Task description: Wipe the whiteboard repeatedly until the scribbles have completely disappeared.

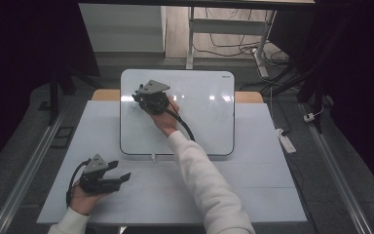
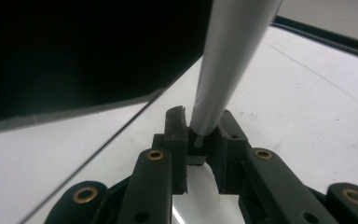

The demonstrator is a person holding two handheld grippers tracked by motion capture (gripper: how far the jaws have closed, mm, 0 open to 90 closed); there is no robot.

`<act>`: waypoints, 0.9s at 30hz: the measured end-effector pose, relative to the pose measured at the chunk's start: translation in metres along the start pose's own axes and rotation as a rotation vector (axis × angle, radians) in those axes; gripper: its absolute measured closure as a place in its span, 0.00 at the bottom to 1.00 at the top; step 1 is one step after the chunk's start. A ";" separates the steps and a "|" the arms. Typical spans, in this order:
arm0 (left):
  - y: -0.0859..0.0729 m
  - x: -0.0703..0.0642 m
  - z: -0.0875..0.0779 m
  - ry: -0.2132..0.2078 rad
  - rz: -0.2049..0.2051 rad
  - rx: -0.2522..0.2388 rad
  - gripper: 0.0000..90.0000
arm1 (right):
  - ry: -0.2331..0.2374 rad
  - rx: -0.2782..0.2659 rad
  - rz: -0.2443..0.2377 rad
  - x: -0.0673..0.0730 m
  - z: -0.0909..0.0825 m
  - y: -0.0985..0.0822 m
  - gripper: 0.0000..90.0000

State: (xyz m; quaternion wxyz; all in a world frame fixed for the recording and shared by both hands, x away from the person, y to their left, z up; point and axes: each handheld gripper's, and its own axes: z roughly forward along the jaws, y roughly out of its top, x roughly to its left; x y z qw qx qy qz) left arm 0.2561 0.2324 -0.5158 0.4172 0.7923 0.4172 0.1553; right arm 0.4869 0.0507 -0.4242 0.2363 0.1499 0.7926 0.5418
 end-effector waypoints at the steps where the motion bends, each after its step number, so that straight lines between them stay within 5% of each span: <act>1: 0.000 0.000 0.000 -0.001 0.000 0.000 0.34 | -0.002 -0.002 0.006 0.002 0.001 0.000 0.86; 2: 0.000 0.000 0.001 -0.001 0.000 0.001 0.34 | 0.042 0.030 -0.039 0.014 0.006 -0.004 0.86; 5: 0.000 0.001 0.001 -0.001 -0.001 0.003 0.34 | 0.060 0.050 -0.097 0.026 0.010 -0.005 0.86; 6: 0.000 0.001 0.000 0.000 -0.001 0.002 0.34 | 0.052 0.049 -0.100 0.025 0.010 -0.003 0.86; 10: -0.001 0.001 -0.001 0.001 -0.001 -0.004 0.34 | -0.014 -0.018 0.023 0.006 0.005 -0.001 0.86; 13: 0.000 0.001 0.000 -0.001 -0.005 -0.001 0.34 | 0.029 0.015 -0.017 0.020 0.007 -0.005 0.86; 15: 0.000 0.001 0.000 -0.001 -0.001 0.001 0.34 | 0.060 0.049 -0.086 0.032 0.010 -0.009 0.86; 21: 0.000 0.000 -0.002 0.001 -0.002 -0.005 0.34 | -0.002 -0.008 0.019 0.012 0.003 -0.006 0.86; 25: 0.000 0.001 0.000 -0.002 -0.004 -0.001 0.34 | 0.075 0.049 -0.057 0.032 0.002 -0.016 0.86; 27: 0.000 0.001 -0.001 -0.001 -0.002 -0.001 0.34 | 0.070 0.050 -0.061 0.028 -0.003 -0.018 0.86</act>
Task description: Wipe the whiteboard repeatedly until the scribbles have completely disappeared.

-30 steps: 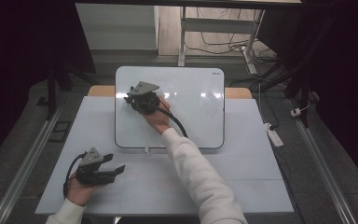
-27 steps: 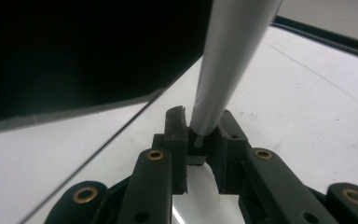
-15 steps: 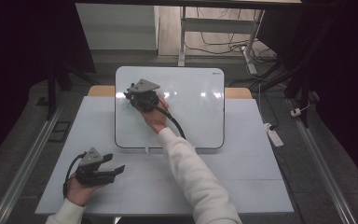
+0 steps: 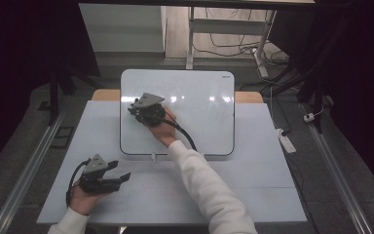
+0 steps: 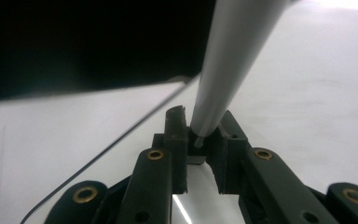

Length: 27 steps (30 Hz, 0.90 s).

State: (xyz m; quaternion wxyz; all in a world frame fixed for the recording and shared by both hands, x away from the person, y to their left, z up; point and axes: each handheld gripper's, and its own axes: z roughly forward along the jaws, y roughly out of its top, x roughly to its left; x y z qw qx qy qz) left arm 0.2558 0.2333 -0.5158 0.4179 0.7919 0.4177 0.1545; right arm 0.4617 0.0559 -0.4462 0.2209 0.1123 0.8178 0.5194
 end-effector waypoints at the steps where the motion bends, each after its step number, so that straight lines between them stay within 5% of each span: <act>1: 0.000 0.000 0.000 0.002 0.001 0.000 0.34 | -0.027 -0.020 0.036 -0.006 -0.003 0.000 0.86; 4: 0.000 -0.001 0.000 0.003 0.002 -0.001 0.34 | -0.050 -0.044 0.085 -0.010 -0.007 -0.001 0.86; 8: 0.001 0.000 0.002 0.002 0.001 0.003 0.34 | 0.007 0.020 -0.054 0.017 0.003 -0.005 0.86; 10: 0.000 -0.001 0.001 0.002 0.001 0.002 0.34 | -0.014 -0.010 -0.012 0.008 0.001 -0.003 0.86; 12: 0.000 -0.001 0.000 0.005 0.001 0.000 0.34 | -0.082 -0.046 0.030 -0.006 -0.003 0.001 0.86; 14: 0.001 0.000 0.001 0.002 -0.001 0.000 0.34 | -0.088 -0.054 0.058 -0.007 -0.003 0.000 0.86; 17: 0.001 0.000 0.003 -0.001 0.002 0.006 0.34 | -0.004 -0.006 -0.005 0.016 0.008 -0.002 0.86; 19: 0.001 0.000 0.002 0.000 0.002 0.003 0.34 | 0.010 0.017 -0.078 0.028 0.013 -0.002 0.86; 21: 0.000 -0.001 0.000 0.002 0.001 -0.002 0.34 | -0.006 0.004 -0.057 0.019 0.012 0.001 0.86; 24: 0.000 0.000 0.000 0.002 0.000 -0.004 0.34 | -0.103 -0.029 -0.035 -0.001 0.003 0.006 0.86; 27: 0.001 0.000 0.001 0.000 0.002 0.000 0.34 | -0.106 -0.022 -0.052 0.001 0.003 0.007 0.86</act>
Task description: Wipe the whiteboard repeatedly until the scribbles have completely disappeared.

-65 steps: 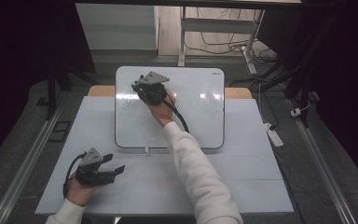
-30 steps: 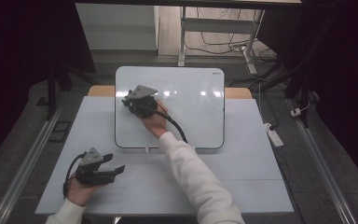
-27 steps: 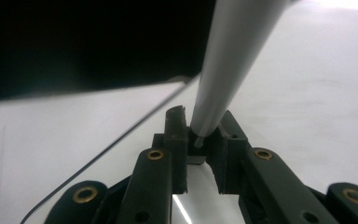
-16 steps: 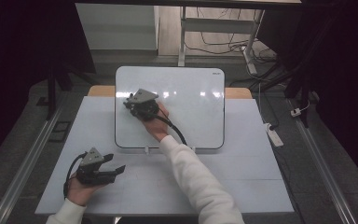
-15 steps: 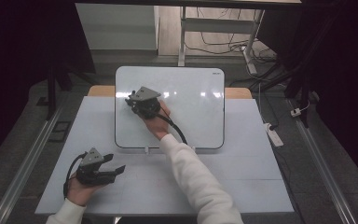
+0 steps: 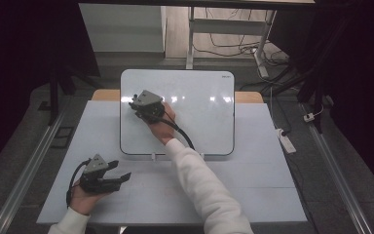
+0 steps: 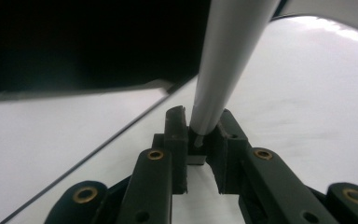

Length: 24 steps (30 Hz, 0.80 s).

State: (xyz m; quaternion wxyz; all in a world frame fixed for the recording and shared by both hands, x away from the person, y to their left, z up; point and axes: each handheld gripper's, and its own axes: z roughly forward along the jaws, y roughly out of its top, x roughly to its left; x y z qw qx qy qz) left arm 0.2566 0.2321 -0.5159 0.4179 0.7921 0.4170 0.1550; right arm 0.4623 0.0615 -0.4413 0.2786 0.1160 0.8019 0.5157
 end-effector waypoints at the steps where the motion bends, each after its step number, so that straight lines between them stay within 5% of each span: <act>1: 0.000 0.000 0.000 0.000 0.000 0.000 0.34 | 0.029 0.007 -0.013 0.006 0.001 -0.001 0.86; 5: -0.001 0.001 -0.001 0.003 -0.003 -0.003 0.34 | 0.078 0.021 -0.050 0.016 0.002 -0.006 0.86; 9: 0.000 0.000 -0.001 0.001 0.002 -0.003 0.34 | -0.004 -0.020 0.039 -0.006 -0.002 -0.002 0.86; 11: 0.000 0.001 -0.001 0.001 -0.002 -0.003 0.34 | -0.002 -0.016 0.030 -0.003 -0.001 -0.001 0.86; 15: 0.000 0.001 0.000 0.001 -0.003 -0.002 0.34 | 0.100 0.021 -0.011 0.013 0.003 -0.006 0.86; 24: -0.001 0.002 -0.001 0.001 -0.006 -0.005 0.34 | 0.189 0.087 -0.020 0.019 -0.025 -0.029 0.86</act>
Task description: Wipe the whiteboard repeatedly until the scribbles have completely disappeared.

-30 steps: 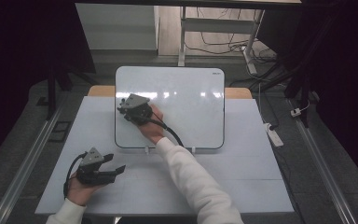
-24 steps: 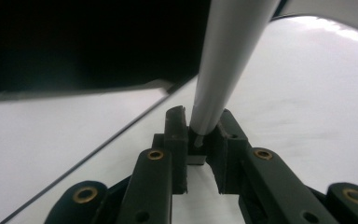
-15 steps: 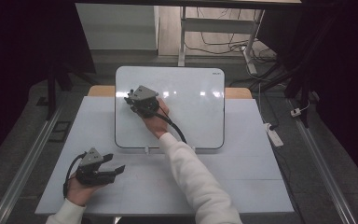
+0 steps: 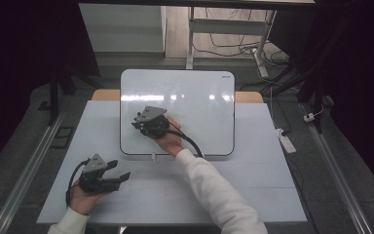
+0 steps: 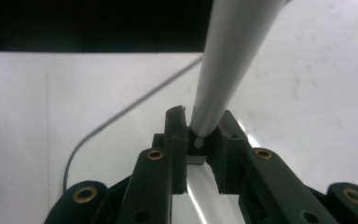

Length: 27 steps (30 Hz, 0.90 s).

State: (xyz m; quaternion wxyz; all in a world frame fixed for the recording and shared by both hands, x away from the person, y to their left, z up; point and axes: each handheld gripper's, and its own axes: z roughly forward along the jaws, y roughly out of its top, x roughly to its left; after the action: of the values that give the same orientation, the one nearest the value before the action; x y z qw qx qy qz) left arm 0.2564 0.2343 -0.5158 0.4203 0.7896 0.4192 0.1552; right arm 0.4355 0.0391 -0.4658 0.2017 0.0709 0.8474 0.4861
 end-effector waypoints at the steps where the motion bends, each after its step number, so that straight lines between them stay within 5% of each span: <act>1: 0.000 0.000 0.000 0.000 -0.001 -0.001 0.34 | -0.011 0.003 0.000 0.000 -0.004 -0.002 0.86; 6: 0.001 -0.001 0.000 0.008 0.000 -0.008 0.34 | -0.066 -0.080 0.104 -0.014 -0.050 -0.007 0.86; 13: 0.003 -0.002 0.001 0.025 0.006 -0.029 0.34 | -0.035 -0.050 0.155 -0.007 -0.113 -0.031 0.86; 22: 0.014 -0.014 -0.004 0.072 0.058 -0.101 0.35 | 0.092 0.007 0.244 0.015 -0.141 -0.062 0.86; 27: 0.030 -0.030 -0.009 0.068 0.117 -0.160 0.36 | 0.144 0.006 0.254 0.026 -0.147 -0.066 0.86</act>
State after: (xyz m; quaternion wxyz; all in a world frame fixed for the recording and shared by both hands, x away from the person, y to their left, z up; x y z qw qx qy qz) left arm 0.2490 0.2061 -0.4829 0.4579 0.7709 0.3727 0.2390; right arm 0.3565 -0.1036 -0.4641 0.0772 0.1430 0.8453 0.5089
